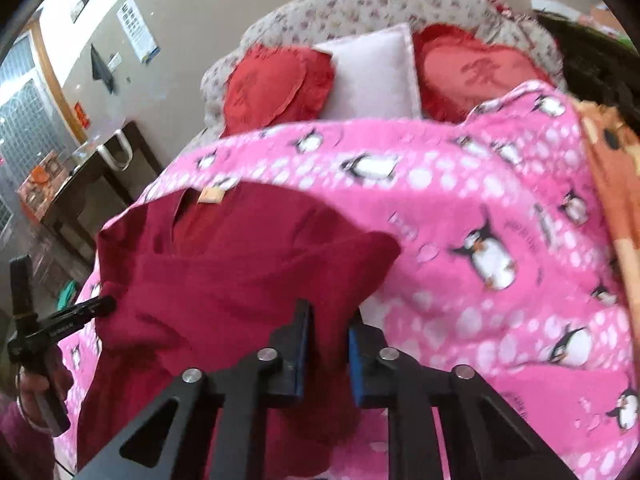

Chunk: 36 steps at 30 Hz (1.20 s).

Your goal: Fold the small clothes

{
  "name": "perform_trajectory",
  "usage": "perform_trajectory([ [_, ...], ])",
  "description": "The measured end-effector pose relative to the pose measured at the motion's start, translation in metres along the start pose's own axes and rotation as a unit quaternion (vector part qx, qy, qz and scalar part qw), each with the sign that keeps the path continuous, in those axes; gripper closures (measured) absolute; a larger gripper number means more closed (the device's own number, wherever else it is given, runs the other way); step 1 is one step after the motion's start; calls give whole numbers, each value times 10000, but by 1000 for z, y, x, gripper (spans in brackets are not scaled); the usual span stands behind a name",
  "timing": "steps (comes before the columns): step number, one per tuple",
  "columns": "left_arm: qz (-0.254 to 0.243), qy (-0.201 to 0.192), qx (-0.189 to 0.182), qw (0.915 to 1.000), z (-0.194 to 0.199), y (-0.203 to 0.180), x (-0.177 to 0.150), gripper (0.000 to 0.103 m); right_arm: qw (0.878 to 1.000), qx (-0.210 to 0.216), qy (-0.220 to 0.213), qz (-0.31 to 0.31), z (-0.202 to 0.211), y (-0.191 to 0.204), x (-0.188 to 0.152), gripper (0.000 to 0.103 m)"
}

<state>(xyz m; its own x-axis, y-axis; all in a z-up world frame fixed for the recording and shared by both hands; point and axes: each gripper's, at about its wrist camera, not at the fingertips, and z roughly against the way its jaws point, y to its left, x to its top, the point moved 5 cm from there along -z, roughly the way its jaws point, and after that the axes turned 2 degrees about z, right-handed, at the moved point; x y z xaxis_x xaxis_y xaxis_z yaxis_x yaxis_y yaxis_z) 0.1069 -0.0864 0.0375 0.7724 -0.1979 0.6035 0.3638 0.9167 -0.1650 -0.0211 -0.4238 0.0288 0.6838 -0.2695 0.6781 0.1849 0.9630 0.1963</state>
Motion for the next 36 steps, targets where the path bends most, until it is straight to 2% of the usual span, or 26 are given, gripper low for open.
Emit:
perform_trajectory([
  [3,142,35,53,9999,-9,2,7,77,9996,-140,102,-229,-11,-15,-8,89],
  [4,170,98,107,9997,-11,3,6,77,9993,-82,89,-348,-9,-17,-9,87],
  [6,156,133,101,9997,-9,5,0,77,9986,-144,107,-502,1,-20,-9,75],
  [8,37,82,138,9999,-3,8,-5,77,9988,59,-118,-478,20,-10,-2,75],
  [9,15,79,135,9999,-3,8,-8,77,9985,398,-250,-282,30,5,4,75],
  [11,33,101,91,9999,-3,11,-11,77,9974,607,-227,321,34,37,11,75],
  [12,43,111,84,9999,-4,11,-11,77,9949,528,-160,839,30,59,14,75],
  [15,101,102,52,9999,-3,11,-10,77,9825,251,69,1846,8,96,16,75],
  [18,108,86,17,9999,0,11,-10,77,9667,-108,366,2532,-16,103,10,75],
  [21,80,76,2,9999,1,11,-10,77,9509,32,799,2990,-36,107,0,75],
  [24,28,68,32,10000,1,10,-11,77,9372,-87,871,3376,-45,106,-5,75],
  [28,-35,59,97,9999,-1,6,-10,77,9319,-116,883,3515,-51,108,-7,75],
  [30,-30,46,95,9999,0,6,-8,77,9221,-203,911,3756,-49,116,-11,94],
  [31,-20,36,86,10000,0,6,-7,77,9180,-287,868,3858,-47,118,-12,100],
  [32,-9,9,71,10000,1,6,-5,77,9146,-355,812,3946,-44,121,-12,100],
  [33,-3,-49,56,10000,4,5,-2,77,9131,-438,690,3995,-38,122,-10,100],
  [34,-9,-154,56,9999,8,4,2,77,9179,-464,546,3904,-34,121,-3,100],
  [36,-24,-348,131,9993,12,4,9,77,9374,-409,254,3450,-25,115,13,100],
])
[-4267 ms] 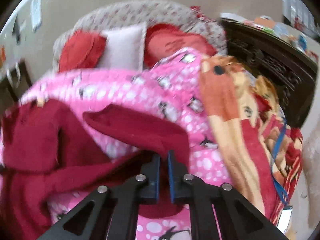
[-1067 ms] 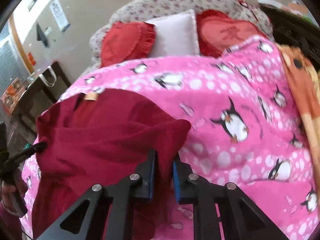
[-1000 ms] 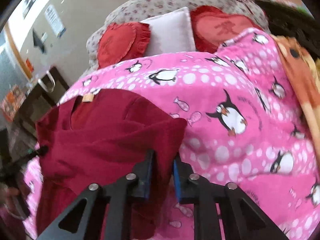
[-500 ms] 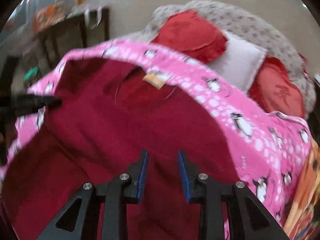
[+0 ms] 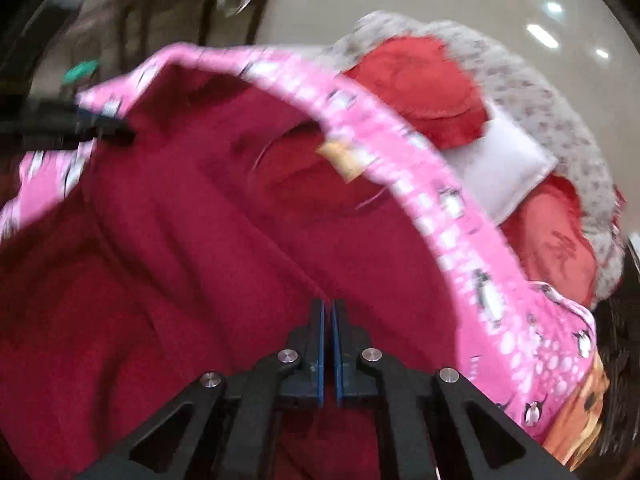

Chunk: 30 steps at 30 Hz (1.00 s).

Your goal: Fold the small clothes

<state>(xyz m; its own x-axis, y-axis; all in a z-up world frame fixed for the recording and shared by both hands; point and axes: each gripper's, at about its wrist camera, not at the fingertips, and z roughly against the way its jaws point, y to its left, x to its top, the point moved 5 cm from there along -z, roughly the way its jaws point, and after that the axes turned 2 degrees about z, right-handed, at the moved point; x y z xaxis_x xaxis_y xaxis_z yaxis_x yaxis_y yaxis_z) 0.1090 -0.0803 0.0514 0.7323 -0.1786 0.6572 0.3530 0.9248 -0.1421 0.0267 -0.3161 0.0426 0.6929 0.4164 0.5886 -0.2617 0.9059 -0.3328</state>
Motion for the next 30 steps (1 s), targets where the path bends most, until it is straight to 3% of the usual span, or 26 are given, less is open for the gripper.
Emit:
perform_trajectory([
  [2,-1,33,149,9999,-6,1,3,77,9987,33,-32,-517,-8,-15,3,100],
  [5,53,362,220,9991,-23,2,-2,77,9964,215,254,-776,-31,-17,-3,100],
  [7,59,413,190,9989,-21,3,-6,77,9938,381,187,-1029,-21,-23,-3,98],
  [9,20,320,217,9993,-12,6,-9,77,9881,453,122,-1462,1,-37,-10,88],
  [14,83,245,203,9995,-1,13,-13,77,9744,707,-181,-2126,54,-41,-54,87],
  [19,224,570,178,9980,-9,12,-27,77,9736,277,650,-2170,18,-18,-112,87],
  [23,207,674,81,9975,11,13,-39,76,9571,517,301,-2835,34,-34,-117,87],
  [25,227,660,64,9975,26,17,-48,72,9486,616,-119,-3103,49,-47,-110,78],
  [26,267,659,36,9975,30,19,-52,70,9458,569,-222,-3190,53,-51,-108,61],
  [28,394,694,-41,9968,39,21,-61,66,9383,435,-328,-3416,50,-67,-103,39],
  [30,497,774,-93,9957,46,24,-73,66,9273,546,-339,-3688,36,-80,-100,38],
])
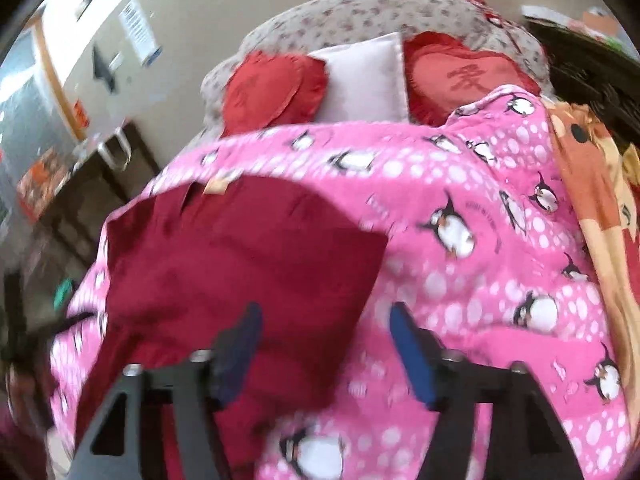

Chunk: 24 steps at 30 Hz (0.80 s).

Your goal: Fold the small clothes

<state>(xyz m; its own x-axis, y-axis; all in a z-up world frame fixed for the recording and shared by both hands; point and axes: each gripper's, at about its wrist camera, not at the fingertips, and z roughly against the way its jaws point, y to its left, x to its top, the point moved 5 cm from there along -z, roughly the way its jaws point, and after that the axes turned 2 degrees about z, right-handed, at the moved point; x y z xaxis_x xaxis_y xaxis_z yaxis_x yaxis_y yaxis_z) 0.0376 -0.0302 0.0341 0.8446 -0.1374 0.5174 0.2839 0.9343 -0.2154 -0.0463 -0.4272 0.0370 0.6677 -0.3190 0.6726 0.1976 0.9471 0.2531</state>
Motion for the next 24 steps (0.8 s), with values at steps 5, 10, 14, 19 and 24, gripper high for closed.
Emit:
perform_trajectory([
  [5,-32,121,66,9999,12,4,-22,66,9961,445,403,-645,-40,-16,16,82],
  [10,-33,166,178,9997,23,15,-35,66,9983,-331,142,-459,-48,-29,27,92],
  [14,175,137,80,9997,32,25,-42,66,9984,-106,105,-551,-21,-21,17,92],
  [19,330,186,58,9993,36,33,-56,66,9984,354,364,-242,15,9,-30,92],
  [24,424,366,56,9984,37,32,-72,66,9969,122,774,-42,-11,13,-75,92],
])
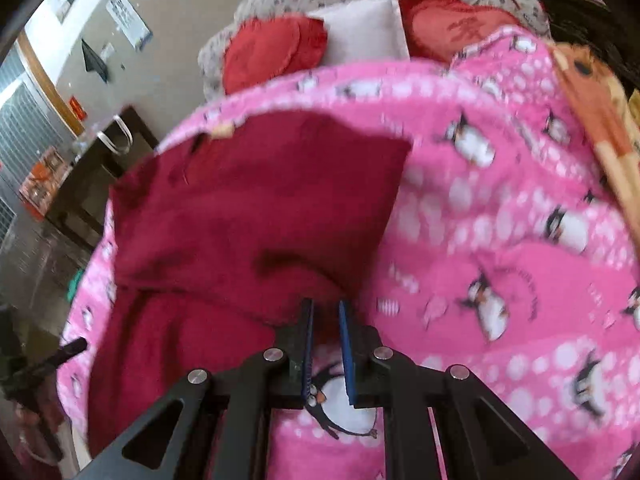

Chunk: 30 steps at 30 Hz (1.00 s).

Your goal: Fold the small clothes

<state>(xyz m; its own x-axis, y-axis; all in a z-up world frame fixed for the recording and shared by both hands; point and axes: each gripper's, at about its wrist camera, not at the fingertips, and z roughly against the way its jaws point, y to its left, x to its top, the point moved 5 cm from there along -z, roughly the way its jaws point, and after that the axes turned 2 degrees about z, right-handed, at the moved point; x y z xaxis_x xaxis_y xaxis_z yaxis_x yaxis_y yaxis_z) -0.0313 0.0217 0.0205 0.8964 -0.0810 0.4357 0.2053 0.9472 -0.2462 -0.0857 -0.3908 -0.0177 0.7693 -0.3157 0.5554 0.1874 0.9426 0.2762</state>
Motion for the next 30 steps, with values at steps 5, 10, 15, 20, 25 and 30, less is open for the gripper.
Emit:
perform_trajectory([
  [5,-222,-122,-14,9997,15,-5,-14,66,9999,-12,-94,-81,40,1,-21,92],
  [10,-189,65,-100,9998,14,-4,-32,66,9990,369,-244,-24,84,3,-61,56],
  [15,-292,266,-112,9992,11,-7,-55,59,9966,808,74,-126,103,11,-109,45],
  [20,-323,383,-64,9987,13,-3,-72,58,9901,1315,387,-313,104,22,-153,45],
  [25,-399,334,110,9986,21,1,-78,58,9872,1423,649,-299,85,33,-174,45],
  [30,-430,358,300,9980,26,9,-83,58,9880,1423,535,-285,82,38,-177,41],
])
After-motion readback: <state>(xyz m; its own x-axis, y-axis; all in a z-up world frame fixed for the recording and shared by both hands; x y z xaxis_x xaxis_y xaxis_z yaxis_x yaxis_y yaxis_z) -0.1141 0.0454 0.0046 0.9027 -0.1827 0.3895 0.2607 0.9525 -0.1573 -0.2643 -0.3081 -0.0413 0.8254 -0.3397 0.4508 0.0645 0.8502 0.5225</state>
